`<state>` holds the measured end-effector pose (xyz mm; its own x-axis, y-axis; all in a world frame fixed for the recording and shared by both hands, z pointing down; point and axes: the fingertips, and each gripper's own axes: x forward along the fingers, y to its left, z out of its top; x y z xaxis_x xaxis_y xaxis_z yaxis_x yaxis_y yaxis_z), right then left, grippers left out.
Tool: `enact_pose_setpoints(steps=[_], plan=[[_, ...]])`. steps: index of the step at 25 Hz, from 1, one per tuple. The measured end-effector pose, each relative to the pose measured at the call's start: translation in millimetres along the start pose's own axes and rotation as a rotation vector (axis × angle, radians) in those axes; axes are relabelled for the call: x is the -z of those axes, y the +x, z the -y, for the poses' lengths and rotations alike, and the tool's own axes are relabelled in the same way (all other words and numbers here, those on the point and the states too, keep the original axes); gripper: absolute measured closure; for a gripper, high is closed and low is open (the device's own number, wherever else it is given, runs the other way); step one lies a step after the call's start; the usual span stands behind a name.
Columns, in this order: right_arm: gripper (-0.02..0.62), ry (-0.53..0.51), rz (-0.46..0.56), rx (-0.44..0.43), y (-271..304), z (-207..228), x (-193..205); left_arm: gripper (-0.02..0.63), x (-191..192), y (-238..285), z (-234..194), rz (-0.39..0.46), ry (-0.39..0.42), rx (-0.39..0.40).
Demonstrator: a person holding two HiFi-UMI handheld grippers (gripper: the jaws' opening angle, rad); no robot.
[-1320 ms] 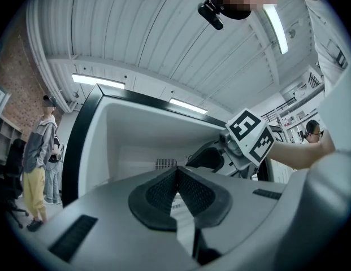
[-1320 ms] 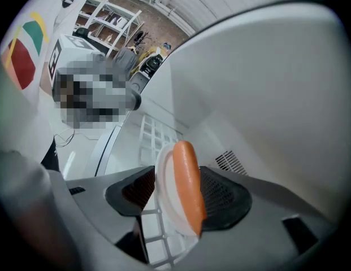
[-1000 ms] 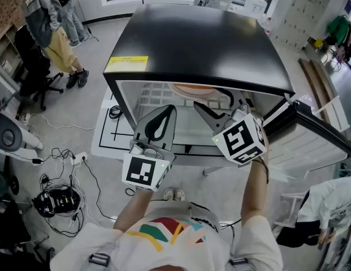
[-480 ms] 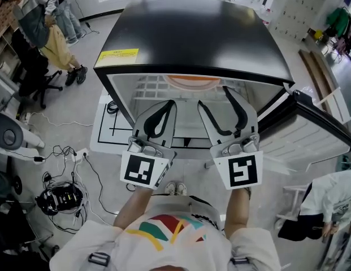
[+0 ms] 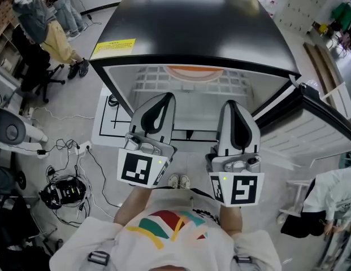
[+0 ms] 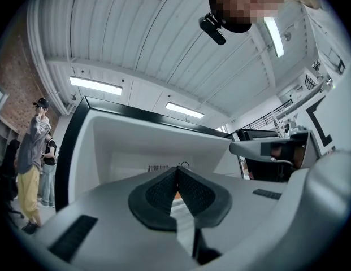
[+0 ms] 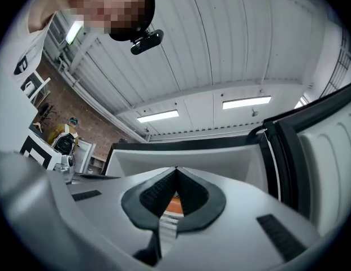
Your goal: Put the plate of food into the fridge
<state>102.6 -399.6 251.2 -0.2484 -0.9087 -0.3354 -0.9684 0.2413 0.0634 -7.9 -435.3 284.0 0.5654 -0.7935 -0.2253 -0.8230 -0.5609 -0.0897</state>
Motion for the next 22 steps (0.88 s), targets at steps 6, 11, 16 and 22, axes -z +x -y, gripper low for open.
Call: enact_pose_setpoints(steps=[6, 11, 16, 22], plan=[[0.595, 0.021, -0.086, 0.009, -6.5, -6.5, 21.4, 0.600, -3.4, -8.1, 5.8, 0.013, 0.006, 0.012], [0.595, 0.043, -0.149, 0.007, -13.9, -8.6, 39.4, 0.600, 2.8, -13.8, 4.4, -0.002, 0.006, 0.001], [0.595, 0.037, -0.183, 0.004, -16.8, -11.3, 49.5, 0.600, 0.2, -14.7, 0.5, 0.007, 0.008, -0.012], [0.595, 0.025, -0.192, 0.005, -17.0, -9.2, 50.1, 0.600, 1.4, -15.1, 1.9, 0.006, 0.007, -0.012]])
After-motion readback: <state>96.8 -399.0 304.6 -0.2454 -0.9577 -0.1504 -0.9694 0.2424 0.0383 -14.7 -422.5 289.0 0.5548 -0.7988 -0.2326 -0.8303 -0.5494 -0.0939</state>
